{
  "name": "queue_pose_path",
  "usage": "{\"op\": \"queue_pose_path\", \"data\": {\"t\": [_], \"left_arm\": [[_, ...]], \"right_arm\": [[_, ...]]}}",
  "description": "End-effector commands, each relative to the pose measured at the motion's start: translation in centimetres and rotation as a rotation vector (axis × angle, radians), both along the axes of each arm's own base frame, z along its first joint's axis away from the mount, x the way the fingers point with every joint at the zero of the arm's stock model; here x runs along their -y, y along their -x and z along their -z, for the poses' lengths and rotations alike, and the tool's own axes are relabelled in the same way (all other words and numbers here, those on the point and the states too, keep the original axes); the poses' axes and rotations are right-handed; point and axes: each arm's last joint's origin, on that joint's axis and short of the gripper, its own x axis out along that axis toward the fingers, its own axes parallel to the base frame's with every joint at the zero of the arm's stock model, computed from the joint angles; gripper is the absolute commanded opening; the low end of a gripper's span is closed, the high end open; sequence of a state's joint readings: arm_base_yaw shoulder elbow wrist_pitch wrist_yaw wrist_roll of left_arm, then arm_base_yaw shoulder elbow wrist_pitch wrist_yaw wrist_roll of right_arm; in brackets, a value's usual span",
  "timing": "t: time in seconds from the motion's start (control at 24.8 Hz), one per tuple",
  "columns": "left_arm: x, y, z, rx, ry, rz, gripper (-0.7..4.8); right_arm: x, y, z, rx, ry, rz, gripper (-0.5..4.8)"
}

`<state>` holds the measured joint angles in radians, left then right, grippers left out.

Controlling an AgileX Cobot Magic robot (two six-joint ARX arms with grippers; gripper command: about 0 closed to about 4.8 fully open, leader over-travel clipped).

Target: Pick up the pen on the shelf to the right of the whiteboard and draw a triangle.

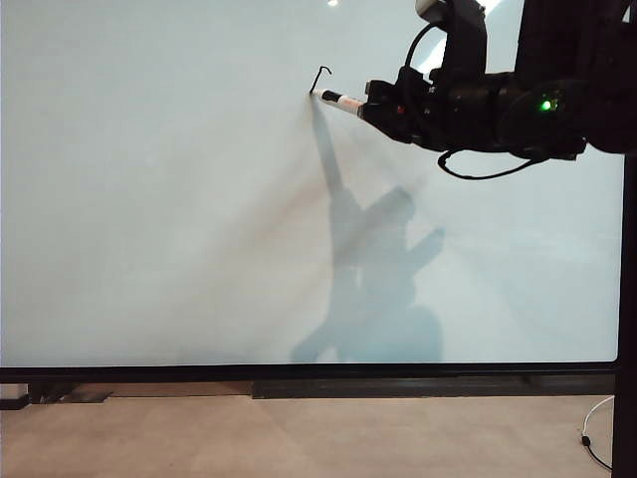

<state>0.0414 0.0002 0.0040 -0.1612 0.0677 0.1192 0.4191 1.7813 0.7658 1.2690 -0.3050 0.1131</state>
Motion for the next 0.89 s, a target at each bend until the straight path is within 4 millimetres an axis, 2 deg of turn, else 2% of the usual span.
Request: {"op": "queue_pose_path", "data": {"t": [0.04,0.89], "left_arm": [[0.0,0.0,-0.1,0.0,0.0,0.004,-0.05],[0.0,0.0,-0.1,0.0,0.0,0.004,-0.05]], "right_arm": [[-0.2,-0.3,0.4,-0.032,-0.013,0.003,-0.06],[-0.9,-0.6,2.5,-0.089,-0.008,-0.038,-0.06]]}}
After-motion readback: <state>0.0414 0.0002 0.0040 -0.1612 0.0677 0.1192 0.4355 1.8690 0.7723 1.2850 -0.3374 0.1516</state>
